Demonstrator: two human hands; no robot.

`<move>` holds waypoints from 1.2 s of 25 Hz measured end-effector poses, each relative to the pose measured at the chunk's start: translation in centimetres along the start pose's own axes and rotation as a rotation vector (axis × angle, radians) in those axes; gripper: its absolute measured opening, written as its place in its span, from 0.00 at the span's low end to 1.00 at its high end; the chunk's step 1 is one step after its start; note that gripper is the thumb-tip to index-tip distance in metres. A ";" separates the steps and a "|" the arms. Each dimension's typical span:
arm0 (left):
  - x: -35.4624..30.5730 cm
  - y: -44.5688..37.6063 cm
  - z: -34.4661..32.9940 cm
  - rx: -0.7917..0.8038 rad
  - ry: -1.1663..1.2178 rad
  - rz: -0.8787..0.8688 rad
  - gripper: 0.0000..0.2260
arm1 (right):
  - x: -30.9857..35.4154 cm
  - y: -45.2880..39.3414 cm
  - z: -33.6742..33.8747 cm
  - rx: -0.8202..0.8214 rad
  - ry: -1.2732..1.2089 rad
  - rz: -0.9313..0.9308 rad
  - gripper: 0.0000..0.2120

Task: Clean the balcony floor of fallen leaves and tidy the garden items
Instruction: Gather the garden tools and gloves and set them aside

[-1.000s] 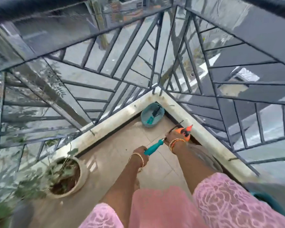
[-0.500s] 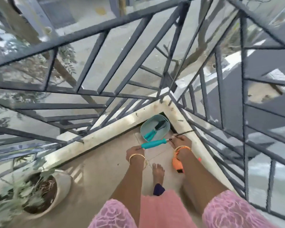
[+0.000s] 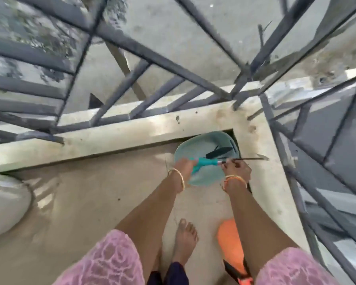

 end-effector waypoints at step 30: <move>7.4 15.4 11.5 -0.203 -1.072 -0.029 0.16 | -0.9 20.4 -6.6 0.247 1.287 0.809 0.14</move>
Point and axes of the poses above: each hand's wrist, its own y-axis away from the middle knuckle, its own z-axis out of the back of the hand, x = y × z, the point moved 7 cm from there along -y, towards the middle knuckle, and after that the axes turned 1 degree about z, right-handed, at the moved point
